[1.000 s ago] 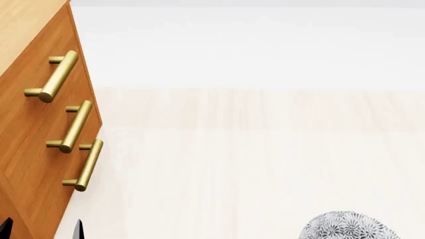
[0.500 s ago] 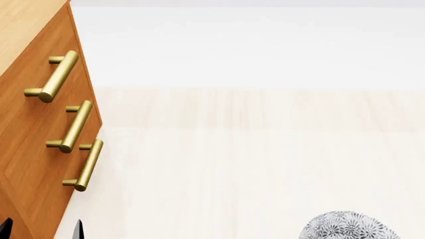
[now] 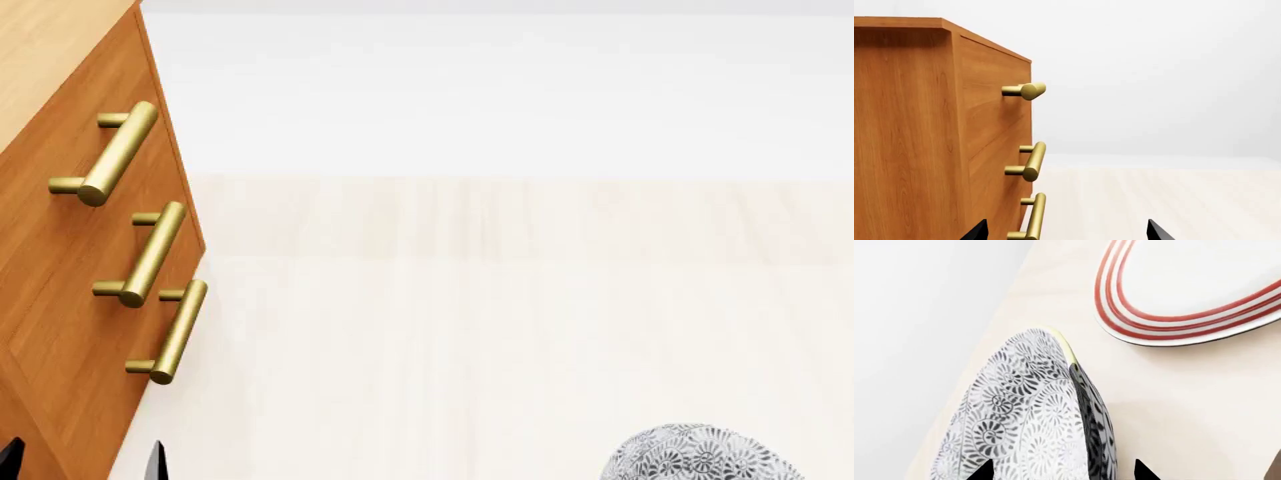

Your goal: Put the bowl on top of the cabinet.

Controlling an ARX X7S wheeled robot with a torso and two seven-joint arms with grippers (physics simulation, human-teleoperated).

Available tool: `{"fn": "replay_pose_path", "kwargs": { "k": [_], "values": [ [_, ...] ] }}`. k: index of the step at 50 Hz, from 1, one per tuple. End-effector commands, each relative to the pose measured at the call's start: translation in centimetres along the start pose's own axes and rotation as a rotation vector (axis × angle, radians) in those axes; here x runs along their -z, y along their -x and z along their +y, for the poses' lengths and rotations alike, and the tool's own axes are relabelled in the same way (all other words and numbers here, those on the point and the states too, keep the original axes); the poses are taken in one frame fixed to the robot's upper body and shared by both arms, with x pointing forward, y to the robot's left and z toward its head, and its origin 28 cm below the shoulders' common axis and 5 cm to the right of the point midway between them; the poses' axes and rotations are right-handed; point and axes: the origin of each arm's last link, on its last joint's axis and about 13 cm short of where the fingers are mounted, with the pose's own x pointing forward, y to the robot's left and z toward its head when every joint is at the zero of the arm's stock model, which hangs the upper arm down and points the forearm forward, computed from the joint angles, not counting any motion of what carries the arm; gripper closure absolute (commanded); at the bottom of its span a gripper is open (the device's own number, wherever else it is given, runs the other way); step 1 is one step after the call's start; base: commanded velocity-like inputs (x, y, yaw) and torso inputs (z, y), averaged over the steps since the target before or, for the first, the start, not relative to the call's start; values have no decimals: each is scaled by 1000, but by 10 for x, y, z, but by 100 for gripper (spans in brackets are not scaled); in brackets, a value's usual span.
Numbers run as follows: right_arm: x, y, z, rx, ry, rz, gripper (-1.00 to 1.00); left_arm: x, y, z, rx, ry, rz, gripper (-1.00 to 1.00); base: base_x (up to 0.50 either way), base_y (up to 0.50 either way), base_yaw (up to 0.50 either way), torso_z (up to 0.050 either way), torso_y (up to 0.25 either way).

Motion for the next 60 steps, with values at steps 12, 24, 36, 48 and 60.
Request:
{"fn": "replay_pose_path", "kwargs": {
  "k": [12, 24, 36, 48, 60],
  "values": [
    [0, -1, 0, 3, -1, -6, 100, 0, -1, 0, 0, -1, 2, -100, 0, 0, 0, 0, 0],
    [2, -1, 4, -35, 68, -35, 100, 1, -1, 0, 1, 1, 4, -100, 0, 0, 0, 0, 0],
    [-7, 22, 30, -285, 264, -206, 100, 2, -1, 0, 4, 3, 7, -100, 0, 0, 0, 0, 0],
    [-11, 42, 41, -336, 345, -326, 100, 2, -1, -1, 6, 3, 10, -100, 0, 0, 0, 0, 1],
    [-12, 44, 45, -359, 435, -393, 100, 4, -2, -3, 13, 4, 18, -100, 0, 0, 0, 0, 0]
  ]
}}
